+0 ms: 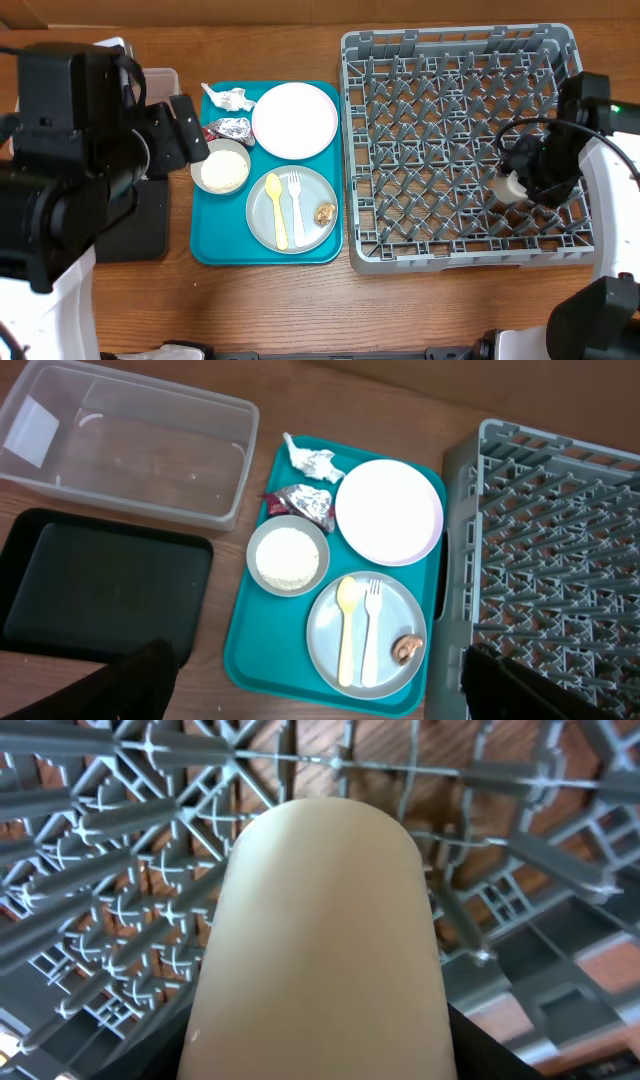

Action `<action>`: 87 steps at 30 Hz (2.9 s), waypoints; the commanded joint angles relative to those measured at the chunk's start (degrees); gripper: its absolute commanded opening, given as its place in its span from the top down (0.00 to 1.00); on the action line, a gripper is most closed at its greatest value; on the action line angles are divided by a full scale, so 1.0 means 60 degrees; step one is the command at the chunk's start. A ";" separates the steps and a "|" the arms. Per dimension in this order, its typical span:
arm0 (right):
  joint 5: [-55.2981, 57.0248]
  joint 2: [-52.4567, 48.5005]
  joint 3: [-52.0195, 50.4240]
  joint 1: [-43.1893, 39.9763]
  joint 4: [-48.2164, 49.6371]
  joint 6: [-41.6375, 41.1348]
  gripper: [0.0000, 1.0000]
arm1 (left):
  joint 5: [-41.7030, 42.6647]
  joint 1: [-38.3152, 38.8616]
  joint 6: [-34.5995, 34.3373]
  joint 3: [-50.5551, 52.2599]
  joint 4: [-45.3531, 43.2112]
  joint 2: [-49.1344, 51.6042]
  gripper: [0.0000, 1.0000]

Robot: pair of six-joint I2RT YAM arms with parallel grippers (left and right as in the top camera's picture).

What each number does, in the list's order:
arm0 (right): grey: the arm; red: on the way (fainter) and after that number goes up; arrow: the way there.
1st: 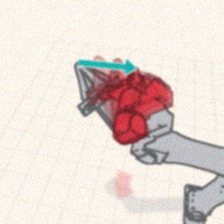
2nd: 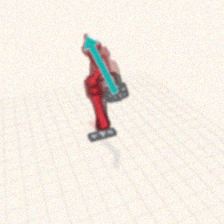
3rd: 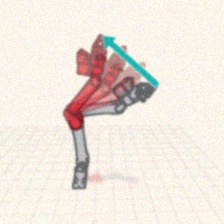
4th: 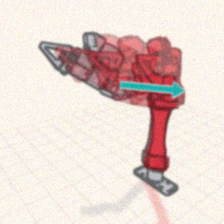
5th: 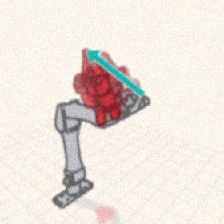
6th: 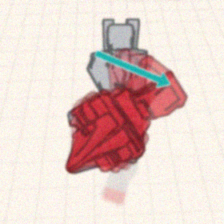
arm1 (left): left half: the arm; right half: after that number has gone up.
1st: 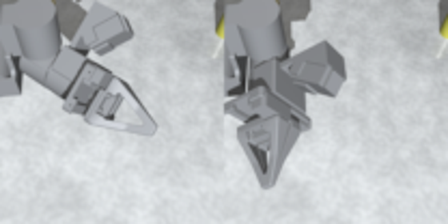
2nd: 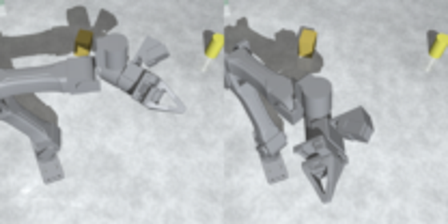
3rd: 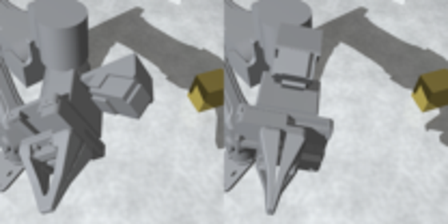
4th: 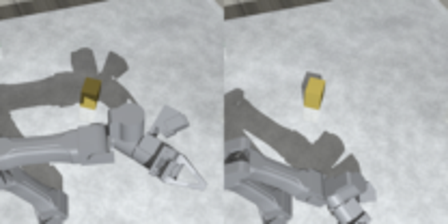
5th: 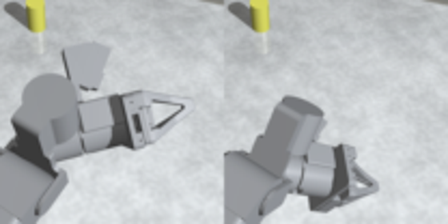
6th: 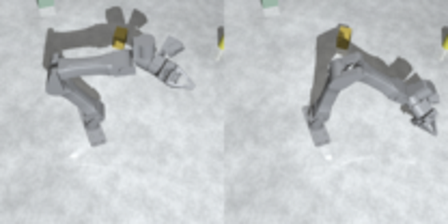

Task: Sort waste into correct bins and load items into the dishwasher rack
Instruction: 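Place the white cup upside down in the rack with the right gripper, then grasp the yellow spoon with the right gripper and place it in the rack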

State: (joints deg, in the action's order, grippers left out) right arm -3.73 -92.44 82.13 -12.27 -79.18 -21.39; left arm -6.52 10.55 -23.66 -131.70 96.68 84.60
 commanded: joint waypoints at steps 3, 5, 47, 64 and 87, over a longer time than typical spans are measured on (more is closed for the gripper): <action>-0.0350 -0.0066 -0.0812 -0.0004 0.0514 0.0138 0.58 | 0.0098 0.0131 -0.0098 0.0011 0.0015 0.0237 0.07; -0.0470 -0.0073 -0.0867 0.0000 0.0590 0.0142 0.54 | 0.0095 0.0131 -0.0098 0.0011 0.0015 0.0240 0.07; -0.0885 0.0036 -0.0226 0.0047 0.0051 0.0889 0.23 | 0.0171 0.0131 -0.0062 0.0011 0.0018 0.0240 0.05; -0.2681 0.5122 0.3206 0.1894 0.0390 0.1104 0.00 | 0.1534 0.0568 0.1093 0.0197 0.0018 0.1177 0.12; -0.1851 0.1064 0.3191 0.6135 0.1013 0.0288 0.18 | -0.0510 -0.1035 -0.0630 0.2233 0.0018 -0.1953 0.00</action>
State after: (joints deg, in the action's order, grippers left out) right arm -20.58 -79.42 101.49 16.93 -75.75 -15.25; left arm -7.35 8.32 -25.34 -115.92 96.64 79.72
